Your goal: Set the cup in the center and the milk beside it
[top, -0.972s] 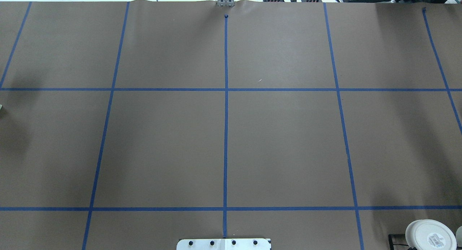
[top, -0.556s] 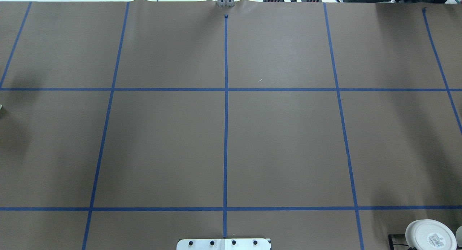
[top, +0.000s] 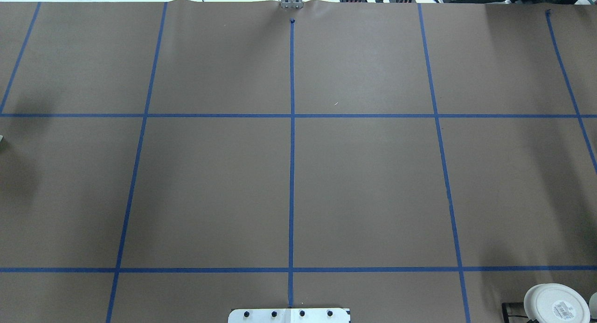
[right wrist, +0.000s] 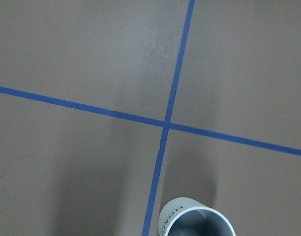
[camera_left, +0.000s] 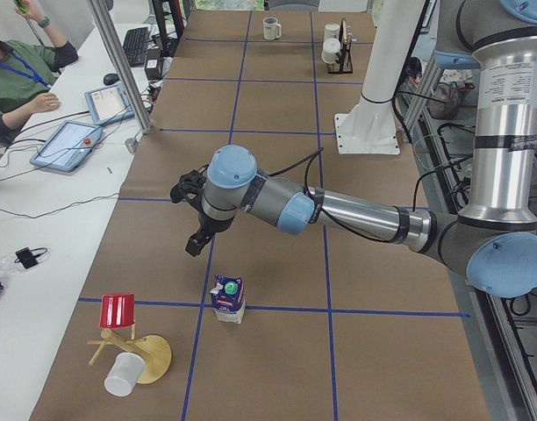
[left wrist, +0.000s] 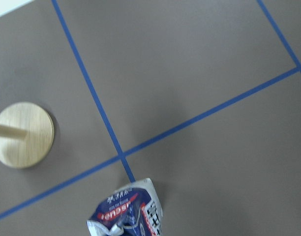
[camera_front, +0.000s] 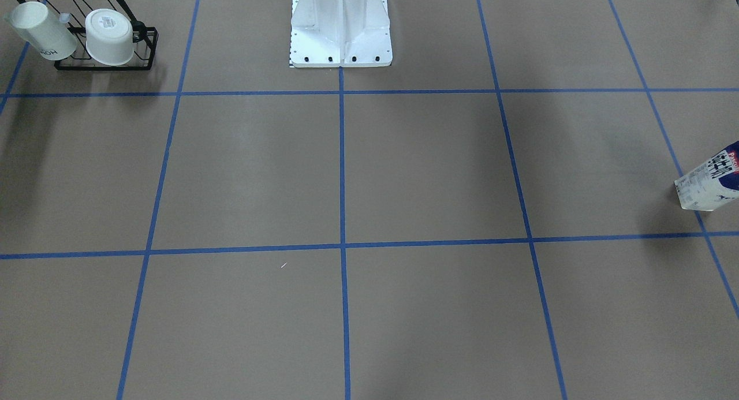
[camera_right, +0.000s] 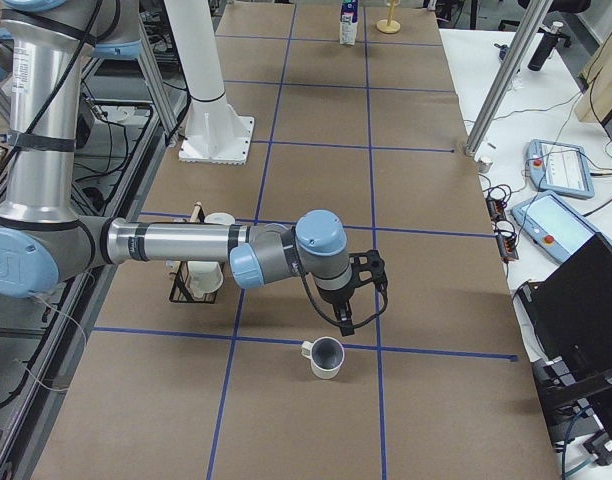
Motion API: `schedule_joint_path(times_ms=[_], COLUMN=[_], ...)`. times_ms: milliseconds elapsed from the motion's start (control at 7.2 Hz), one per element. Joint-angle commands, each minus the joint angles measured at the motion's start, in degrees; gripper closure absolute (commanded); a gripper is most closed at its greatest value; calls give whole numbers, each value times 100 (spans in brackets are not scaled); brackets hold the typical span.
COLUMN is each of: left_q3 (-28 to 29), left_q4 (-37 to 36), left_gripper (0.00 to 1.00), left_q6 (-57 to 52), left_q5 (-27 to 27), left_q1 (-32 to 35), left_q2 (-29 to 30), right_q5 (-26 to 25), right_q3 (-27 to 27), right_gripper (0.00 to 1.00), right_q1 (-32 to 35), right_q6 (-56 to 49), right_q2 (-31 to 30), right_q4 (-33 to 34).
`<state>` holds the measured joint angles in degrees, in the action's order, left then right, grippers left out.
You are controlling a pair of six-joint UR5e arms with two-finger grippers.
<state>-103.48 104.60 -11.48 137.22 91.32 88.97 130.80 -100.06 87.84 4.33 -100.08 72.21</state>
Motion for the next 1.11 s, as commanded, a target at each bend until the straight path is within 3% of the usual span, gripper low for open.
schedule_joint_path(times_ms=[0, 278, 556, 694, 833, 972], left_q3=[-23, -40, -32, -32, -14, 56], left_q4=[121, 315, 315, 315, 429, 612], left_gripper=[1, 1, 1, 1, 1, 1], left_q6=[14, 23, 31, 31, 31, 40], left_q5=[7, 7, -2, -2, -2, -2], left_q1=[0, 0, -9, 0, 0, 0], left_q2=[-2, -28, 7, 15, -11, -37], right_q5=[-315, -625, -897, -898, -898, -915], right_q3=[31, 301, 584, 724, 882, 927], right_gripper=[3, 7, 25, 27, 38, 61], right_q1=[-632, -1294, -1401, -1393, -1401, -1401], right_q6=[1213, 1991, 1670, 1076, 1000, 956], right_q2=[-153, -292, -346, -363, -337, -337], right_q4=[-179, -1028, -1332, -1349, -1393, -1393])
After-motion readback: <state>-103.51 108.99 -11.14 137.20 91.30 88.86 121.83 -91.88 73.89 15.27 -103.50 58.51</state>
